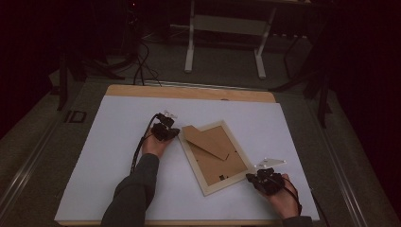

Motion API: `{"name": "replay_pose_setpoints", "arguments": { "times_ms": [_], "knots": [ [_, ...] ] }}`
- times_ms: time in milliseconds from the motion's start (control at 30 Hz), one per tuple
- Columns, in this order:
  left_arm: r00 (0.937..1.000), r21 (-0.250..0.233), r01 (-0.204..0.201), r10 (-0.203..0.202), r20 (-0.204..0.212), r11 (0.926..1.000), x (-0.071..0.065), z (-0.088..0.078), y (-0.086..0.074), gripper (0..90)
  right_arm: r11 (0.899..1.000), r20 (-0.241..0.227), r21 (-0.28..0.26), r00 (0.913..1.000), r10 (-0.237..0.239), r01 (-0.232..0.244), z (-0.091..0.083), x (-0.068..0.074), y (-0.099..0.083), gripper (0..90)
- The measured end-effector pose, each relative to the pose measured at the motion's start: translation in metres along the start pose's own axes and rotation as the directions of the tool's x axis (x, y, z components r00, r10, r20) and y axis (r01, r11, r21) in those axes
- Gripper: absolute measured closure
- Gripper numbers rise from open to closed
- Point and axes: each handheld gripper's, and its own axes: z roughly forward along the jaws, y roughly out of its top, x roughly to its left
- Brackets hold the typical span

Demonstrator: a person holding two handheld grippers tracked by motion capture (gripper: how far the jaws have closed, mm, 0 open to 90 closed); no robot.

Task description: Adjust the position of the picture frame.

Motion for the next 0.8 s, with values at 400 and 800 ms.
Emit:
{"name": "replay_pose_setpoints", "arguments": {
  "times_ms": [400, 800],
  "knots": [
    [1.0000, 0.000, -0.006, 0.006, 0.002, 1.0000, 0.0000, 0.0010, 0.0010, 90.0, 1.000, 0.010, 0.013, 0.9999, -0.013, 0.013, 0.0001, 0.0004, -0.0006, 90.0],
    [0.9999, 0.012, 0.001, -0.001, 0.011, 0.9999, -0.0004, 0.0027, 0.0038, 90.0, 1.000, 0.004, 0.020, 1.0000, 0.001, -0.001, -0.0002, -0.0018, -0.0024, 90.0]
  ]
}}
